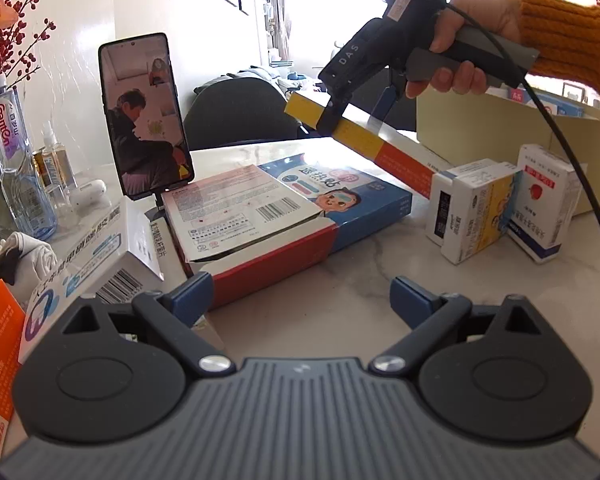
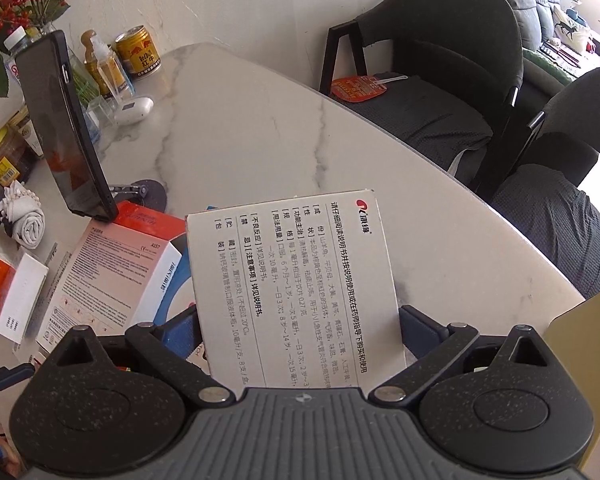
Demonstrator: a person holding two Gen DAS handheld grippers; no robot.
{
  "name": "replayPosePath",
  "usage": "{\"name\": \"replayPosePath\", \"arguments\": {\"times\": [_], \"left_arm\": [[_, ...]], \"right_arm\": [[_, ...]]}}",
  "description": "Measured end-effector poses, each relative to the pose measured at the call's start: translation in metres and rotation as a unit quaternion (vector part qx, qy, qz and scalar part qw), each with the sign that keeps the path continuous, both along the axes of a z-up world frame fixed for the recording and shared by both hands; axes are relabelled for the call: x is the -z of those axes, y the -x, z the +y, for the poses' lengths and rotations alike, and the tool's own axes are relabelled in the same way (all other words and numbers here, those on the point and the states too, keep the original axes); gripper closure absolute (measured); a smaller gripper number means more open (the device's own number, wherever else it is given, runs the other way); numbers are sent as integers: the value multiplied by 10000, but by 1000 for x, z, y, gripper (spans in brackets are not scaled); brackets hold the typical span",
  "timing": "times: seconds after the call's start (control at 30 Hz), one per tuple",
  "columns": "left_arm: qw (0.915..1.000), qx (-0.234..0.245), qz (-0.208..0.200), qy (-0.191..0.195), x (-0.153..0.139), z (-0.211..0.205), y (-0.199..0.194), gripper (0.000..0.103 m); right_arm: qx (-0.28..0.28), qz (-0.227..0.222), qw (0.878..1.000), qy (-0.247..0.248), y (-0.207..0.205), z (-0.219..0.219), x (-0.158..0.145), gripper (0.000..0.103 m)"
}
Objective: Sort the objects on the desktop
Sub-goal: 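Lift the long yellow box upright off the table with the right tool, then grasp the yellow box with the left tool while the right tool releases it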
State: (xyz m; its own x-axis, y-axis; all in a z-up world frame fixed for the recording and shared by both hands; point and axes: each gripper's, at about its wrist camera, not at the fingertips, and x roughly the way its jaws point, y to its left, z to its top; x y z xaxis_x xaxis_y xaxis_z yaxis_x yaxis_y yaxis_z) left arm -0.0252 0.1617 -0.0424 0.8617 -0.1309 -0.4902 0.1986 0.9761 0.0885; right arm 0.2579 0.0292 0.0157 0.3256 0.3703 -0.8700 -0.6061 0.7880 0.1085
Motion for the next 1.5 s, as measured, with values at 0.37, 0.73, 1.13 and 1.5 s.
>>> {"name": "replayPosePath", "arguments": {"times": [0.37,0.73,1.13,1.5], "left_arm": [[9994,81,-179,297,-26,-1,-2,7],[9968,313,-192,706,-63,-14,-39,13],[9956,453,75,818,-76,-31,-83,48],[9923,659,615,851,-78,-37,-99,69]], "right_arm": [[444,67,9958,-802,11,-19,-25,4],[721,255,9826,-1695,32,-36,-46,4],[707,576,9664,-2403,58,-52,-54,5],[734,804,9590,-2617,70,-62,-48,5]]}}
